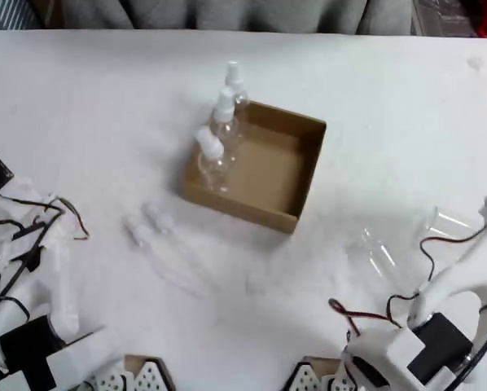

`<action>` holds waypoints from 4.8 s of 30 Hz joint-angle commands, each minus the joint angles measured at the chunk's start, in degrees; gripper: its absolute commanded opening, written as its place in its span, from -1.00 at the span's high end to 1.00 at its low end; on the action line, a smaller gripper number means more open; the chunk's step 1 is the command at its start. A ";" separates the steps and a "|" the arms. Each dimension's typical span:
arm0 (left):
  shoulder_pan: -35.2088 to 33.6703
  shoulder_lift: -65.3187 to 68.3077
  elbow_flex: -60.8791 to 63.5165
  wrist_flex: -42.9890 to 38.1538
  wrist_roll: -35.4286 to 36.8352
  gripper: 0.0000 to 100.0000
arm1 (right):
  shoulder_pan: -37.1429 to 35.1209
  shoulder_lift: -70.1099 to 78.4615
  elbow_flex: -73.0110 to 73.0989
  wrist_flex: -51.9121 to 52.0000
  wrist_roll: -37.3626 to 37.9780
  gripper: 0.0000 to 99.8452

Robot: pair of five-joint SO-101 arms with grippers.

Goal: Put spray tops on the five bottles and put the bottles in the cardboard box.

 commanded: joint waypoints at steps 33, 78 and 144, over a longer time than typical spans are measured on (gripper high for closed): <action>1.54 0.48 -2.64 -1.32 -2.90 0.96 | -0.13 32.75 -22.51 -16.57 10.99 0.84; 1.54 0.48 -2.55 -1.05 -3.16 0.95 | -12.18 25.36 -26.81 20.44 99.87 0.97; 1.27 0.31 -1.93 -0.97 -2.99 0.96 | -4.18 -11.38 25.49 -3.03 128.79 0.50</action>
